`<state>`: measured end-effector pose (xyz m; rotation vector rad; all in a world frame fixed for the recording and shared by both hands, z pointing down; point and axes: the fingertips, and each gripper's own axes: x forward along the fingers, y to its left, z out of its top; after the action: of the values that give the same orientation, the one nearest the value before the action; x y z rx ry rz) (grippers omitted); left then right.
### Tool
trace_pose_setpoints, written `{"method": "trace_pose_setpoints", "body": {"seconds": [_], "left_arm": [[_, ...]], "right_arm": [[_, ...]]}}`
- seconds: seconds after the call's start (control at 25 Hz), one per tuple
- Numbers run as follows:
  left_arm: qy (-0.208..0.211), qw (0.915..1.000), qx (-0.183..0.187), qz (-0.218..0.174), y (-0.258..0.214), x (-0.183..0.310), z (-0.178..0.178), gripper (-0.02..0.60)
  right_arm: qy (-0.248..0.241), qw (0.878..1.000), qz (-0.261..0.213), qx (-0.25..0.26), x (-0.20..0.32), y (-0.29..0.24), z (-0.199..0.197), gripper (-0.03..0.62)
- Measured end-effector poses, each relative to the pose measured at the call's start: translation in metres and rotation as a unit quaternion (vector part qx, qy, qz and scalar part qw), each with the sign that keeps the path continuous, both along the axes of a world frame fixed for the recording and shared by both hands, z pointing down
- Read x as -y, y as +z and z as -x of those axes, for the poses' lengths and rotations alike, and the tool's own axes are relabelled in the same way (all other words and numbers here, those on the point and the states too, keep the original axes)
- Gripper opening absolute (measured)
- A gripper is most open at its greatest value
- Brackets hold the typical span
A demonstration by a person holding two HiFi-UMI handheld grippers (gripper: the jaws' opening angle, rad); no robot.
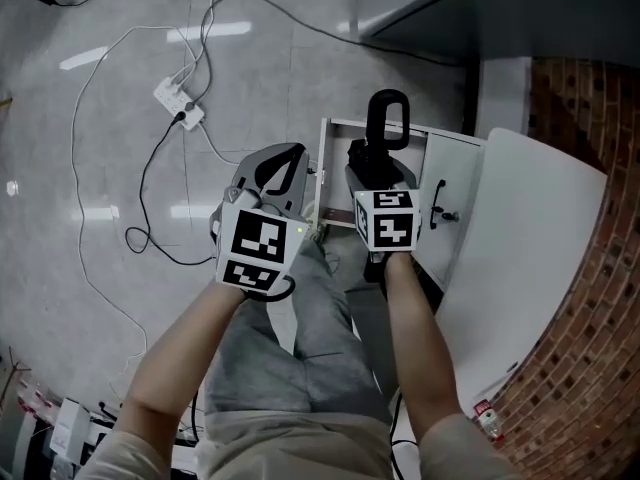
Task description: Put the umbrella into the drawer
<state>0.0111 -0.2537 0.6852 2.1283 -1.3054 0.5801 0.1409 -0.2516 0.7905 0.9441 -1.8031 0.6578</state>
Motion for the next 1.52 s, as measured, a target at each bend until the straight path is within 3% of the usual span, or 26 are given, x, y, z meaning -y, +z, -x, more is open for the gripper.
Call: {"method": "trace_pose_setpoints", "body": {"seconds": [0.6, 0.88, 1.28, 1.52], "left_arm": [[-0.011, 0.998, -0.007, 0.063, 0.141, -0.002, -0.002, 0.008], [0.023, 0.996, 0.004, 0.086, 0.198, -0.013, -0.026, 0.008], [0.023, 0.9929, -0.023, 0.114, 0.241, -0.011, -0.038, 0.008], [0.024, 0.9907, -0.022, 0.132, 0.261, -0.013, -0.037, 0.008]], "right_arm": [[-0.002, 0.997, 0.055, -0.046, -0.008, 0.161, -0.015, 0.267], [0.013, 0.996, 0.074, -0.051, -0.009, 0.208, -0.018, 0.267], [0.019, 0.991, 0.109, -0.082, -0.008, 0.263, -0.03, 0.268], [0.022, 0.987, 0.14, -0.075, -0.015, 0.278, -0.033, 0.273]]}}
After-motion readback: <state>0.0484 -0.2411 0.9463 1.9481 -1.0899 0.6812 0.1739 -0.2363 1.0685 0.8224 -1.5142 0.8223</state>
